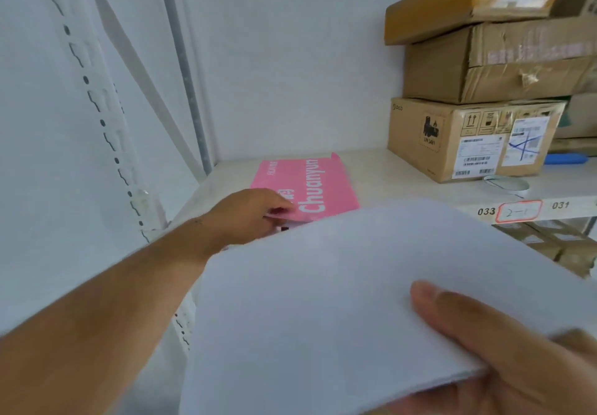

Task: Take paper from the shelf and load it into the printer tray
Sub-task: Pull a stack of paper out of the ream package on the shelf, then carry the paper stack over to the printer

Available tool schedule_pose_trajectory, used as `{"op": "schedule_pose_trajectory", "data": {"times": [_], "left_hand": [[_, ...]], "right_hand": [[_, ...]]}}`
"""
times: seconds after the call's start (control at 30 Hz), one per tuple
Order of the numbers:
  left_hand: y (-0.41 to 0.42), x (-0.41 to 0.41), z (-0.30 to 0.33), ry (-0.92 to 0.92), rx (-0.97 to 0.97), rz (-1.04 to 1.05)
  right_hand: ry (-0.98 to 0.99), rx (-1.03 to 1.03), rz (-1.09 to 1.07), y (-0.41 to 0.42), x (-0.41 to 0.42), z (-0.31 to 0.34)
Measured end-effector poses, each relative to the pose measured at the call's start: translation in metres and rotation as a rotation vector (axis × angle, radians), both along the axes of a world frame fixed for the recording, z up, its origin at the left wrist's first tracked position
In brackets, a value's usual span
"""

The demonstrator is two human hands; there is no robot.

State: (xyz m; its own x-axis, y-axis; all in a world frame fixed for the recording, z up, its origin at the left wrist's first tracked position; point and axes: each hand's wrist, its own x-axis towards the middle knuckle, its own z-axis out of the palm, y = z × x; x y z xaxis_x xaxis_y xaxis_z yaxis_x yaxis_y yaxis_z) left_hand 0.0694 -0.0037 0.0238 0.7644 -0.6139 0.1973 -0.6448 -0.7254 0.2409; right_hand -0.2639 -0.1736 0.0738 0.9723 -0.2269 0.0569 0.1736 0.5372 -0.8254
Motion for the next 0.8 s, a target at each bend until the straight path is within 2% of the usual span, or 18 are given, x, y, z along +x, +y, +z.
{"op": "schedule_pose_trajectory", "data": {"times": [0.03, 0.13, 0.17, 0.2, 0.27, 0.3, 0.33, 0.4, 0.5, 0.6, 0.63, 0.8], "left_hand": [[0.003, -0.003, 0.007, 0.077, -0.088, 0.001], [0.028, -0.041, 0.025, 0.061, -0.502, 0.182], [0.040, -0.062, 0.028, 0.167, -0.666, 0.235], [0.049, -0.086, 0.030, 0.399, -0.791, 0.255], [0.052, -0.126, 0.035, 0.933, -0.880, 0.186], [0.048, -0.137, 0.038, 1.070, -0.945, 0.124], [0.041, -0.144, 0.044, 1.117, -1.044, 0.075], [0.024, -0.148, 0.060, 1.050, -1.176, -0.015], [0.012, -0.137, 0.071, 0.808, -1.301, -0.023], [0.013, -0.130, 0.080, 0.591, -1.290, -0.082], [0.015, -0.126, 0.084, 0.537, -1.269, -0.131], [0.012, -0.096, 0.113, 0.378, -1.058, -0.230]], "right_hand": [[-0.032, -0.066, -0.051, -0.001, 0.000, 0.002], [-0.145, -0.215, -0.110, -0.016, 0.013, -0.007], [-0.168, -0.245, -0.112, -0.021, 0.019, -0.010], [-0.194, -0.254, -0.115, -0.025, 0.027, -0.013], [-0.219, -0.257, -0.132, -0.030, 0.043, -0.016], [-0.220, -0.261, -0.134, -0.030, 0.052, -0.018], [-0.213, -0.265, -0.125, -0.029, 0.060, -0.020], [-0.202, -0.272, -0.088, -0.026, 0.073, -0.026], [-0.223, -0.232, 0.006, -0.027, 0.082, -0.037], [-0.224, -0.002, 0.138, -0.047, 0.084, -0.037], [-0.206, 0.010, 0.160, -0.056, 0.088, -0.034], [-0.062, -0.291, 0.029, -0.077, 0.141, -0.004]]}}
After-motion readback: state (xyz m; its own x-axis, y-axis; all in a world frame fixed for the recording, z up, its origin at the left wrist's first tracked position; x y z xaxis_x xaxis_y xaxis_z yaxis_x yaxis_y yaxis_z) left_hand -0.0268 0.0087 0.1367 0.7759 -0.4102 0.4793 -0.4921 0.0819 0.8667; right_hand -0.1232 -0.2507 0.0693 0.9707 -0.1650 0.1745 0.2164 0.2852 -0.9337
